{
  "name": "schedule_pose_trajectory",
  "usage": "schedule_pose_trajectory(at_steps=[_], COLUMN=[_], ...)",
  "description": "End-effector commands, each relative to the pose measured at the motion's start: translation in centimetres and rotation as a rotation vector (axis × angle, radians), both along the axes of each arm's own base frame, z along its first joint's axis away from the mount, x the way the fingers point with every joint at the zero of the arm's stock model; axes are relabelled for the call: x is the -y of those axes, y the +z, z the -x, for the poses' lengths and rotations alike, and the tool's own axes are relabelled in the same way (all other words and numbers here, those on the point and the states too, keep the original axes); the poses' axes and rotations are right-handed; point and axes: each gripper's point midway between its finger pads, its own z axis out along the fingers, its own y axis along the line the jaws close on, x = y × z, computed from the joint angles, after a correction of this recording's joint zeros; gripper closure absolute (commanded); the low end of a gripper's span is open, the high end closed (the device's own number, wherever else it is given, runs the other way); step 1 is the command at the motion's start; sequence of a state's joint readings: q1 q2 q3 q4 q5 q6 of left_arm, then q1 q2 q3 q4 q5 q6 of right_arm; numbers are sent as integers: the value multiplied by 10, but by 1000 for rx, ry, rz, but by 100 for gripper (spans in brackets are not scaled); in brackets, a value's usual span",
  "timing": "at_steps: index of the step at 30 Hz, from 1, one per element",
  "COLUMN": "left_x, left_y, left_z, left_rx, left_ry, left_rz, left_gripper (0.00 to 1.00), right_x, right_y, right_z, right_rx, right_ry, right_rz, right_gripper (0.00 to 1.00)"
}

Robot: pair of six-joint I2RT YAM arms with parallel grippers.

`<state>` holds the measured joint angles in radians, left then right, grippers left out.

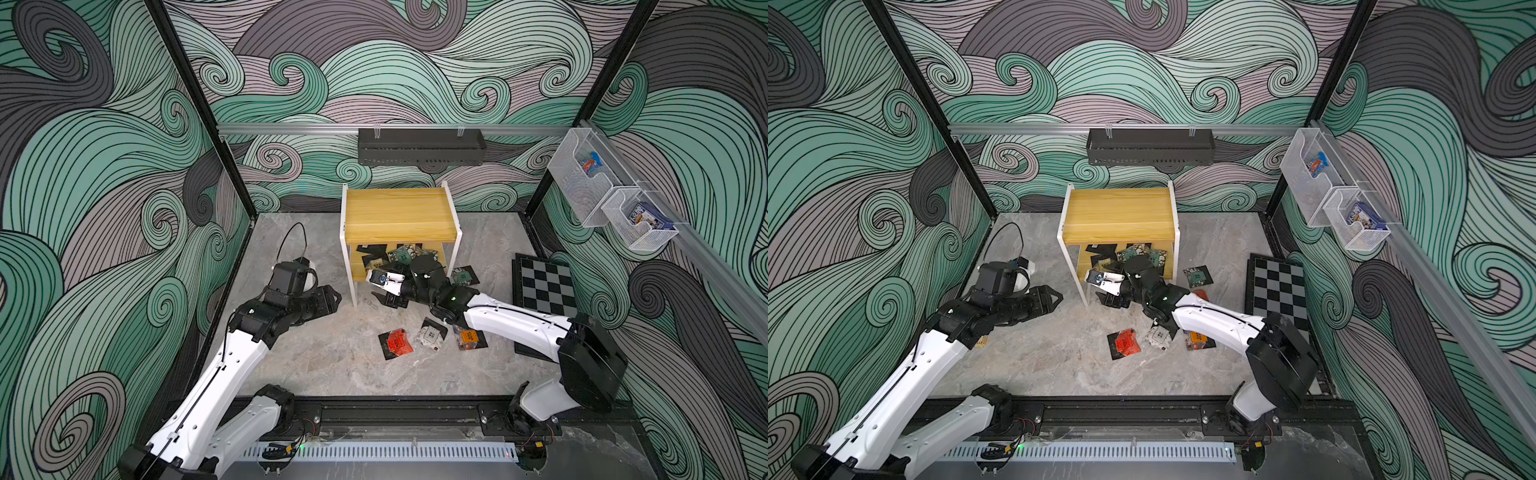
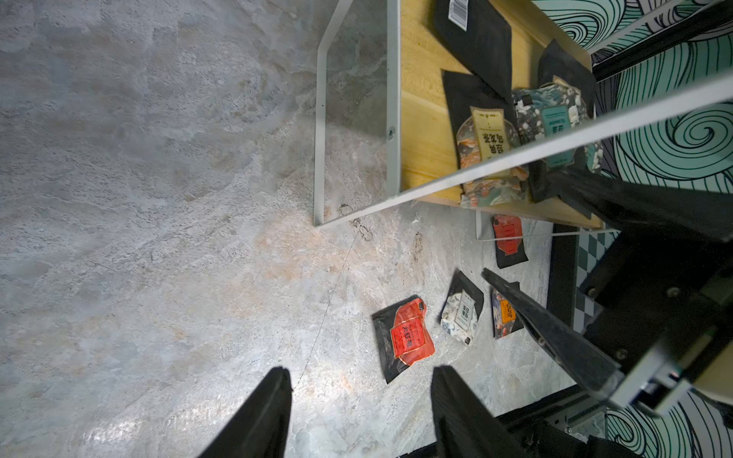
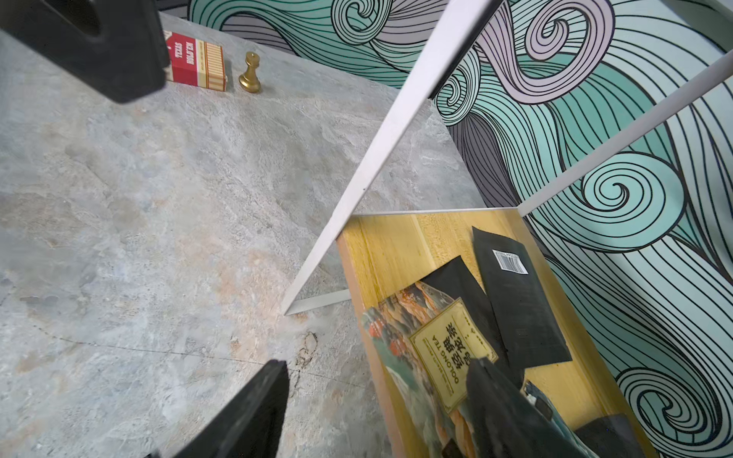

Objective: Remove the tea bags from the shelf
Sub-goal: Pick up the tea bag from the shelf.

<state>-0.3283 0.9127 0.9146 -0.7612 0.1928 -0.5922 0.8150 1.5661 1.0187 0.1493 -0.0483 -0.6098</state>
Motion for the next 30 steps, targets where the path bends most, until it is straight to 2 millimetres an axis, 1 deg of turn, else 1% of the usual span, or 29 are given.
schedule_pose_trajectory(at_steps=[1,5,13,18,22,24,26,30], left_x=[1,-1,-4,-5,-4,-5,-4,-5], left_y=[0,0,-4,-5,-5,-6,-6,-6], left_z=[-2,-2,-1,-1,-1,-1,-1,0], left_rx=[-1,1,-8,-10,-8,-11,-9,-10], left_ry=[1,8,19,26,28,31,29,32], left_rz=[17,19,21,24,33,33,36,37], left_gripper=[40,40,40,41,41,41,41,41], right_x=[-6,-10,-9,-7,-4,-2,-2,0], right_y=[8,0,-16,-19,-21,-21,-20,-16], right_z=[-13,-22,-30,-30,-29,-28,-27,-25], right_rx=[53,57,55,57,60,61,68,77], right_ry=[-21,-42,-69,-81,-88,-91,-93,-97], right_rz=[-2,17,50,60,68,68,70,63], right_gripper=[27,29,35,46,59,60,64,67])
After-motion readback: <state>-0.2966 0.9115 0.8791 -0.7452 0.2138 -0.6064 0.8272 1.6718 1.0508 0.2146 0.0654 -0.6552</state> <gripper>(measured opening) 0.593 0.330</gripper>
